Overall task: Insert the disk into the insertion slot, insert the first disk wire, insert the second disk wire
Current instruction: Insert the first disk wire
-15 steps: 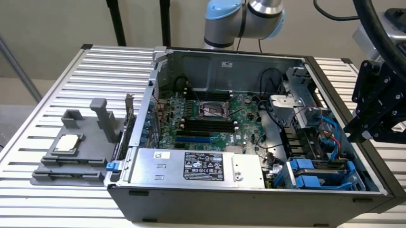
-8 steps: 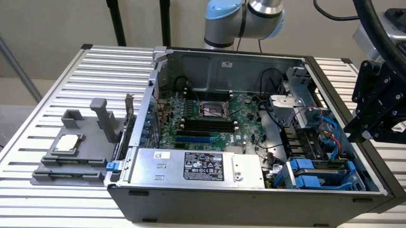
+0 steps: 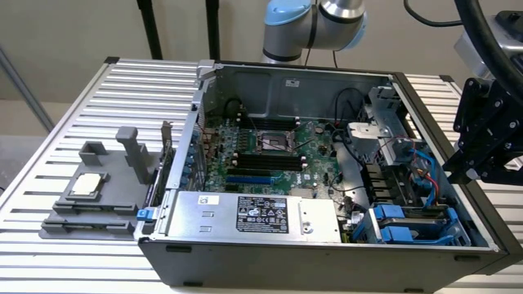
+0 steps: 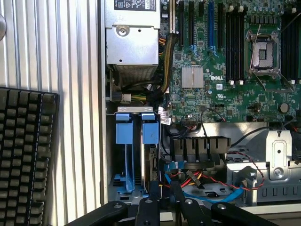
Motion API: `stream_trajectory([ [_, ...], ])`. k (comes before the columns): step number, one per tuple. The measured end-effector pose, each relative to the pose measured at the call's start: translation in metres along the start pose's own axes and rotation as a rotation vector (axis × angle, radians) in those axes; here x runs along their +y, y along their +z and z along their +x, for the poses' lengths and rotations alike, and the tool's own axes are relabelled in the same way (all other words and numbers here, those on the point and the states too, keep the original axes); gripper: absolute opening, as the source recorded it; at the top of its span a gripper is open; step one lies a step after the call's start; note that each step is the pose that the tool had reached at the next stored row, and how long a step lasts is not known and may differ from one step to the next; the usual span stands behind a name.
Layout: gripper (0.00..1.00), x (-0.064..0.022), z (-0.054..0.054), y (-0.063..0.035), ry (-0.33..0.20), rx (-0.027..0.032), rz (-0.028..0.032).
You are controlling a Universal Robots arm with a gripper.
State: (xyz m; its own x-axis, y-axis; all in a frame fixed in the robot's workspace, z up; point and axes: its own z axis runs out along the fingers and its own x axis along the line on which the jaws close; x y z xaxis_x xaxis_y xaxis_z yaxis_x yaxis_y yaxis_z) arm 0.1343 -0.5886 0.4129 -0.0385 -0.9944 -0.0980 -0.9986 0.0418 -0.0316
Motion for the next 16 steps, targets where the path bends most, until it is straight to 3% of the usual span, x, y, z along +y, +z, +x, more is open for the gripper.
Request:
stream_trajectory([
  [16, 0.24, 0.0, 0.0, 0.0, 0.0, 0.0, 0.0],
])
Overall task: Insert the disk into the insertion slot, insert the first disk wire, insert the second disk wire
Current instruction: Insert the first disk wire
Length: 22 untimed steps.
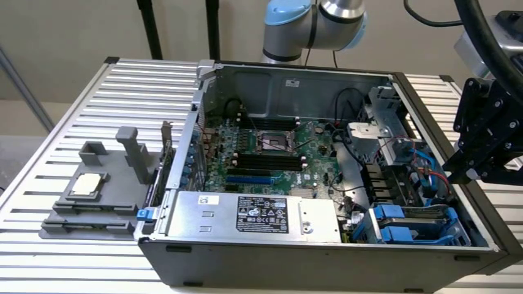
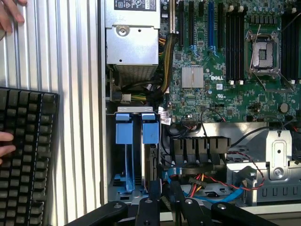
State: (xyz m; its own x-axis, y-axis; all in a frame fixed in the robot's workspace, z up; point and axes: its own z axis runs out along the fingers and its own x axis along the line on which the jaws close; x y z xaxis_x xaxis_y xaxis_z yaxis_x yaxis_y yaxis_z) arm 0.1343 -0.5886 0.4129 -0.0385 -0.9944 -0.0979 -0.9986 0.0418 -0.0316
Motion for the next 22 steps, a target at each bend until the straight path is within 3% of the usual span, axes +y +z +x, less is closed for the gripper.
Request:
stream_trajectory([
  [8, 0.24, 0.0, 0.0, -0.0001, 0.0, 0.0, 0.0],
  [13, 0.24, -0.0006, -0.002, -0.0193, 0.0, -0.0001, 0.0],
  [18, 0.24, -0.0004, -0.002, -0.0205, 0.0, 0.0014, -0.0009],
  [19, 0.24, 0.001, -0.002, -0.0228, -0.001, 0.0069, -0.0045],
  [20, 0.24, 0.0038, -0.002, -0.0268, -0.003, 0.0166, -0.0116],
  [21, 0.24, 0.0078, -0.001, -0.0324, -0.006, 0.0304, -0.0216],
  [22, 0.24, 0.013, -0.001, -0.0403, -0.01, 0.0496, -0.0351],
])
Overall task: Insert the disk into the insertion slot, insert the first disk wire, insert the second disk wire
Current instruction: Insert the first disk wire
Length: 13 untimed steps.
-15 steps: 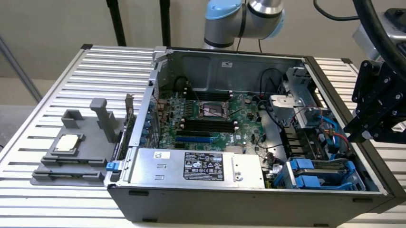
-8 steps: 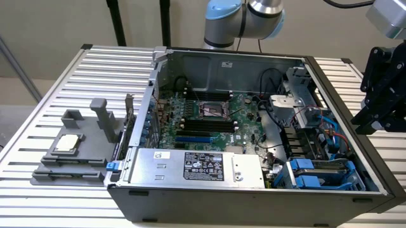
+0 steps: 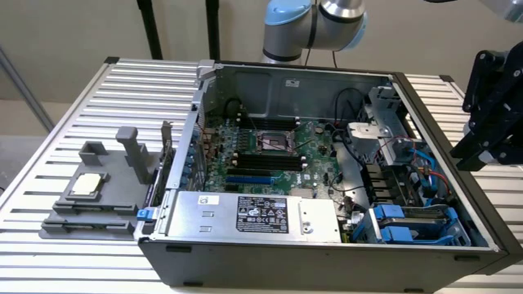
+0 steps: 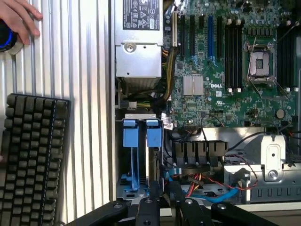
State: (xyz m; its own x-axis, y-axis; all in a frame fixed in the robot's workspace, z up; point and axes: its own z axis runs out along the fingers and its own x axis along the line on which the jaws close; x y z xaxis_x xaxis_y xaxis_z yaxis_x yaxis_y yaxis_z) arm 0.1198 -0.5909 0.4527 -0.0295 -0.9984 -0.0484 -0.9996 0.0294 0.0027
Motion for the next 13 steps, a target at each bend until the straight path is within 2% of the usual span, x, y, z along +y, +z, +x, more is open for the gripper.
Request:
stream_trajectory([
  [1, 0.24, 0.0054, 0.001, -0.0076, -0.004, 0.0189, -0.0132],
  [2, 0.24, 0.0096, 0.001, -0.0133, -0.007, 0.0332, -0.0236],
  [3, 0.24, 0.0128, 0.002, -0.0176, -0.009, 0.044, -0.0313],
  [4, 0.24, 0.0146, 0.002, -0.0201, -0.01, 0.0502, -0.0356],
  [7, 0.24, 0.0151, 0.002, -0.0208, -0.01, 0.0519, -0.0369],
  [8, 0.11, 0.0151, 0.002, -0.0208, -0.01, 0.0519, -0.0369],
  [13, 0.11, 0.0151, 0.002, -0.0208, -0.01, 0.0519, -0.0369],
])
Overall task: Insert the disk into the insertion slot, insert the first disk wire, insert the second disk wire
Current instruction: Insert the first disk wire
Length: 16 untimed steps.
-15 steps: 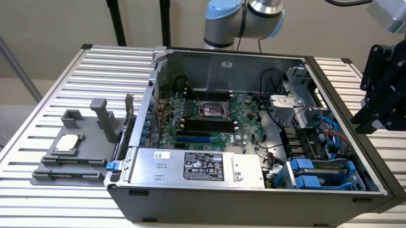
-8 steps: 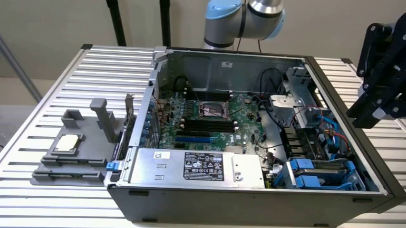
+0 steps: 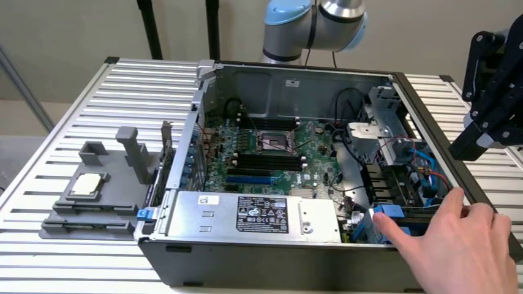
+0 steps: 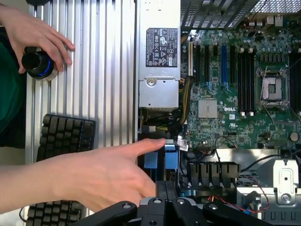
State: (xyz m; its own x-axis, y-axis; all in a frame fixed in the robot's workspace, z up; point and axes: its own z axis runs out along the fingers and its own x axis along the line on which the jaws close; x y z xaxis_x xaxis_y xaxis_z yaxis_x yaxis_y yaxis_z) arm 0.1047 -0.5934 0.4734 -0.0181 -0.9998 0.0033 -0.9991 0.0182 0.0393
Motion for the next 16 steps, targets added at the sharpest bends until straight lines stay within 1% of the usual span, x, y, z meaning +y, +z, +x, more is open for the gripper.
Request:
stream_trajectory([
  [16, 0.11, 0.0, 0.0, 0.0, 0.0, 0.0, 0.0],
])
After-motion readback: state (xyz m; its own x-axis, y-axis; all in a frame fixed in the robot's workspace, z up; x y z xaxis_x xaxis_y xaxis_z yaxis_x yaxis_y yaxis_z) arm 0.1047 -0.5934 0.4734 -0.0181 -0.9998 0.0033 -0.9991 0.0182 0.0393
